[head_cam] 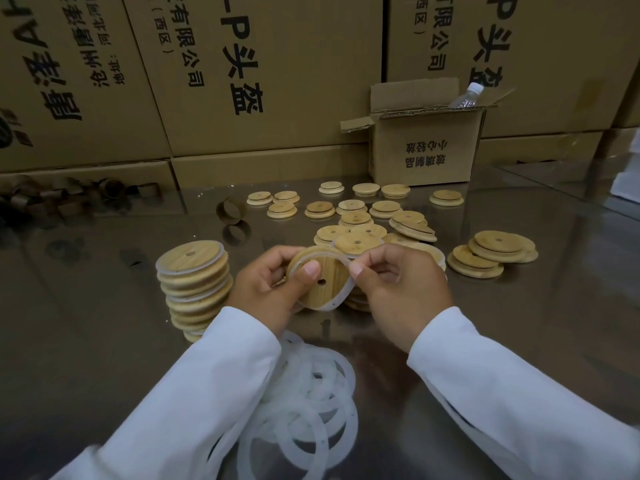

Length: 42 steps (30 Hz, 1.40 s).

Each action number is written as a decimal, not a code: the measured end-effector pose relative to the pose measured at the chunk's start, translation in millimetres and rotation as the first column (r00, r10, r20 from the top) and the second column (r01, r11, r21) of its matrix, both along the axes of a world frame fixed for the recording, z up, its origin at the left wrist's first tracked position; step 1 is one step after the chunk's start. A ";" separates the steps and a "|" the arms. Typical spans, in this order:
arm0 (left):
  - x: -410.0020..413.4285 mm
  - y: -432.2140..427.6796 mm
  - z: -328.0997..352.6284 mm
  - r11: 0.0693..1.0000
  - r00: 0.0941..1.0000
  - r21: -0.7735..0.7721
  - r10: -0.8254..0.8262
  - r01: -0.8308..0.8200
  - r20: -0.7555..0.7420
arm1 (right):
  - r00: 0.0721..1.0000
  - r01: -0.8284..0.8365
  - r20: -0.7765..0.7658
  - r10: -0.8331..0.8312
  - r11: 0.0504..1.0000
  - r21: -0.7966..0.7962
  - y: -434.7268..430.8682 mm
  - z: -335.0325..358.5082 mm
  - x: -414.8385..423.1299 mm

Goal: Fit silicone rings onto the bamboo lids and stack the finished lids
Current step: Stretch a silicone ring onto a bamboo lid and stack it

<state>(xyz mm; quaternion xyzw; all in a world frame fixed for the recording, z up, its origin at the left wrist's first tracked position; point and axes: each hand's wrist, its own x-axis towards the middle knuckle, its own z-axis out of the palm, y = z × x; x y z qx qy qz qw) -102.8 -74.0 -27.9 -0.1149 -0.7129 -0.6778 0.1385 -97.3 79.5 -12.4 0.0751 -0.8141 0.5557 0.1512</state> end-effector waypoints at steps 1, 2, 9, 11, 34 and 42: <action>-0.3 -0.7 -0.5 1.000 1.000 0.020 -0.008 0.008 0.015 | 1.000 -0.013 -0.010 0.013 1.000 -0.003 -0.2 0.5 0.9; -0.7 -1.3 -1.4 0.999 0.999 0.039 -0.013 0.012 0.029 | 1.000 -0.022 -0.021 0.021 1.000 -0.014 -0.4 0.3 2.2; -0.8 1.2 -4.0 0.991 0.993 0.133 0.018 -0.034 0.120 | 0.997 0.010 -0.073 -0.016 0.996 -0.085 -8.6 -11.0 6.7; -0.1 1.6 -2.6 0.991 0.990 0.132 -0.017 -0.002 0.142 | 0.994 0.038 -0.104 -0.044 0.997 -0.066 -7.3 -11.3 5.4; -1.3 0.3 -2.1 0.999 0.998 0.032 0.020 -0.022 0.059 | 0.994 -0.019 -0.109 0.022 0.999 0.035 -2.7 -9.9 0.9; -1.9 2.9 -1.4 0.976 0.989 0.217 -0.010 -0.023 0.150 | 0.993 0.017 -0.120 -0.016 1.000 0.010 -8.9 -15.5 4.8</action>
